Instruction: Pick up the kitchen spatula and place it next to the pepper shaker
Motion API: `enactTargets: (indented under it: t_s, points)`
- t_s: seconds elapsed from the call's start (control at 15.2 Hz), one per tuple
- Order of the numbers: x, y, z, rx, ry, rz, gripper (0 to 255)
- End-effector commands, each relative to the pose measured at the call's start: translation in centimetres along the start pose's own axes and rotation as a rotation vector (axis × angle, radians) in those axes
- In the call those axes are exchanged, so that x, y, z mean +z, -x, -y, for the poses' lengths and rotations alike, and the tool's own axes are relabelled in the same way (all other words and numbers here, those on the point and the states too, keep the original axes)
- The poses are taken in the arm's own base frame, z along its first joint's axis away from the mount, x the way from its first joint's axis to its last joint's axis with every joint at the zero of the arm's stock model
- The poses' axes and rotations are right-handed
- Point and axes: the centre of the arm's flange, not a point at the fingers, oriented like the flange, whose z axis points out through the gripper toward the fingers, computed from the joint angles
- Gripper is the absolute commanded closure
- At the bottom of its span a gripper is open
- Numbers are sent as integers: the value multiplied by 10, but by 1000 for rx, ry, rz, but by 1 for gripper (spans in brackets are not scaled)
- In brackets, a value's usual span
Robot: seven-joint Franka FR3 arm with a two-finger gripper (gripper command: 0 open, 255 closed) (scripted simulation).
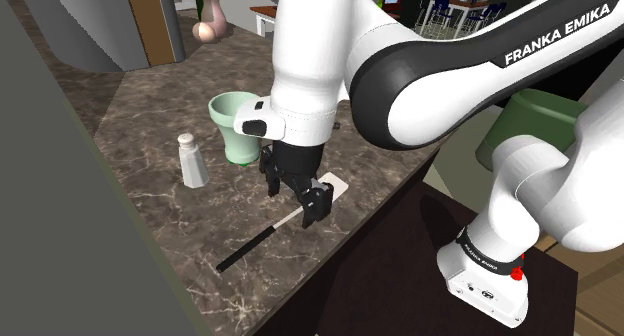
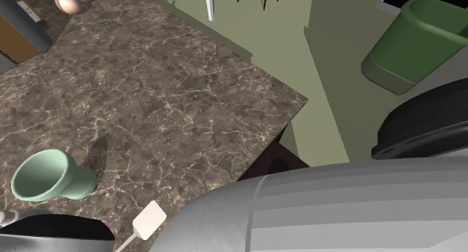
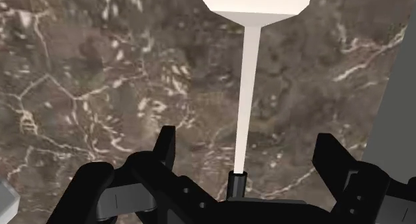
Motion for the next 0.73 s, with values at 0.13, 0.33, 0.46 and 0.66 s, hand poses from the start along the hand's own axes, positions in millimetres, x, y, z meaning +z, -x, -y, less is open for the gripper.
enactTargets:
  t_s: [0.13,0.33,0.46,0.66]
  points:
    - [-40,0,0,0,0,0,0]
    - [-50,0,0,0,0,0,0]
    - [-50,0,0,0,0,0,0]
    - [-50,0,0,0,0,0,0]
